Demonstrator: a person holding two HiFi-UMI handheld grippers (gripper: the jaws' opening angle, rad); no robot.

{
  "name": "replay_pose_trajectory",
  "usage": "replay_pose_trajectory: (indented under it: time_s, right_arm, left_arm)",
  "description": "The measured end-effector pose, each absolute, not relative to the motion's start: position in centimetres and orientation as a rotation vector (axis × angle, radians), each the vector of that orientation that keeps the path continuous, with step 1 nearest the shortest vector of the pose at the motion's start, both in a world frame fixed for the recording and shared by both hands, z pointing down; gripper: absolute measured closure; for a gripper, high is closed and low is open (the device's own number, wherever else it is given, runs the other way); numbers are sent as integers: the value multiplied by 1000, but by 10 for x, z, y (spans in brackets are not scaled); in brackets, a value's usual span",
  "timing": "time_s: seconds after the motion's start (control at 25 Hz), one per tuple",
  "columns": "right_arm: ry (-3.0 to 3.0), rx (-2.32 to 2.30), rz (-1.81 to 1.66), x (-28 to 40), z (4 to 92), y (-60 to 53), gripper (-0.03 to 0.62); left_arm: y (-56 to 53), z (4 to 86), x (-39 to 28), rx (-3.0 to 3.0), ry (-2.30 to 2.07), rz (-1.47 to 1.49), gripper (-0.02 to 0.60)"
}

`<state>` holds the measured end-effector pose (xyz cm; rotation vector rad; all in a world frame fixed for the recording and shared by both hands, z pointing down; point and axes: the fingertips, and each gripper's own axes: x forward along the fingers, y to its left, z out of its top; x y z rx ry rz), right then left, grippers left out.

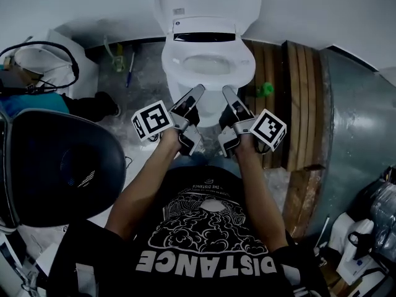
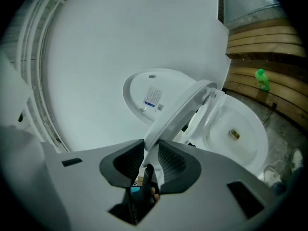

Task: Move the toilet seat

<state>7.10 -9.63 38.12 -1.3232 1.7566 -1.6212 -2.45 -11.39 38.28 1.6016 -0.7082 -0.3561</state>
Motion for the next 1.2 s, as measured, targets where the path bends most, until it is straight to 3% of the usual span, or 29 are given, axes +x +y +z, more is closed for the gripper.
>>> replay_pose_trajectory:
  time_s: [1.2]
  right_arm:
    - [2059, -992, -1325, 71, 282, -217, 499]
  left_arm:
    - [-224, 290, -21, 1859, -818, -473, 466]
